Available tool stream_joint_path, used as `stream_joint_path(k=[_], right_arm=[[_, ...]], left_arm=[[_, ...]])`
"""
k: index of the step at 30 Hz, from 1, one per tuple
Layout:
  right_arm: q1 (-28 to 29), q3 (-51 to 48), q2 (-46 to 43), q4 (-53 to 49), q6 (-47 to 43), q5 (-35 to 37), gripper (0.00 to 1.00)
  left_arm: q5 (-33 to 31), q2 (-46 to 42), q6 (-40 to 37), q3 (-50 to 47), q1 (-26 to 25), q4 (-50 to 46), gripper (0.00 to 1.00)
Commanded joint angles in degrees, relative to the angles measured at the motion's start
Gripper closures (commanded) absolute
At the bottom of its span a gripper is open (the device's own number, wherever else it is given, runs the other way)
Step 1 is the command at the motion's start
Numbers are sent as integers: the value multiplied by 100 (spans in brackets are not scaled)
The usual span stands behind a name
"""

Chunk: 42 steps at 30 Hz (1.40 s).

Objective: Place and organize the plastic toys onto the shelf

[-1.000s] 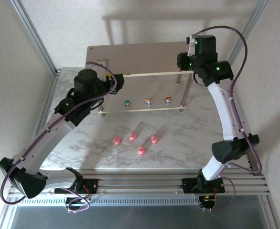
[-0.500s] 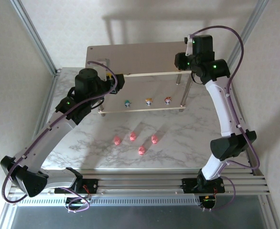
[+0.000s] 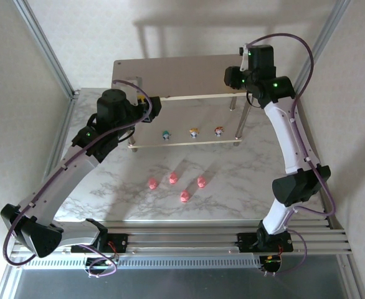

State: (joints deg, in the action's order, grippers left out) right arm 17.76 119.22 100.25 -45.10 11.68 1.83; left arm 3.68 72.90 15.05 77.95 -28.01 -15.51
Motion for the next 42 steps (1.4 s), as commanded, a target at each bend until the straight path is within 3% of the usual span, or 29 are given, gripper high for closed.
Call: stream_joint_path(k=[1, 4, 8, 11, 18, 24, 32, 38, 42], right_arm=[[-25, -140, -11, -9, 71, 25, 56], [-27, -192, -96, 30, 66, 20, 47], [-27, -427, -338, 259, 49, 2, 28], [-26, -721, -622, 533, 35, 29, 22], [-22, -1539, -1825, 1064, -38, 406, 19], [180, -2585, -3424, 593, 2, 697, 21], [2050, -4890, -5019, -527, 1217, 1555, 31], [3489, -6616, -4758, -549, 2549, 1845, 35], [3845, -7316, -4222, 224, 3130, 1610, 32]], left_arm=[[106, -144, -11, -78, 63, 57, 44], [104, -178, -2, -78, 74, 64, 44], [106, -231, -2, -109, 70, 70, 44], [154, -283, -23, -194, 76, 74, 44], [346, -733, -164, -1040, -9, 198, 45], [-347, -1447, 95, -2331, -227, 424, 44], [-964, -1760, 585, -3613, -710, 715, 47], [-1301, -2002, 690, -3754, -767, 645, 45], [-1373, -2020, 668, -3646, -765, 574, 43]])
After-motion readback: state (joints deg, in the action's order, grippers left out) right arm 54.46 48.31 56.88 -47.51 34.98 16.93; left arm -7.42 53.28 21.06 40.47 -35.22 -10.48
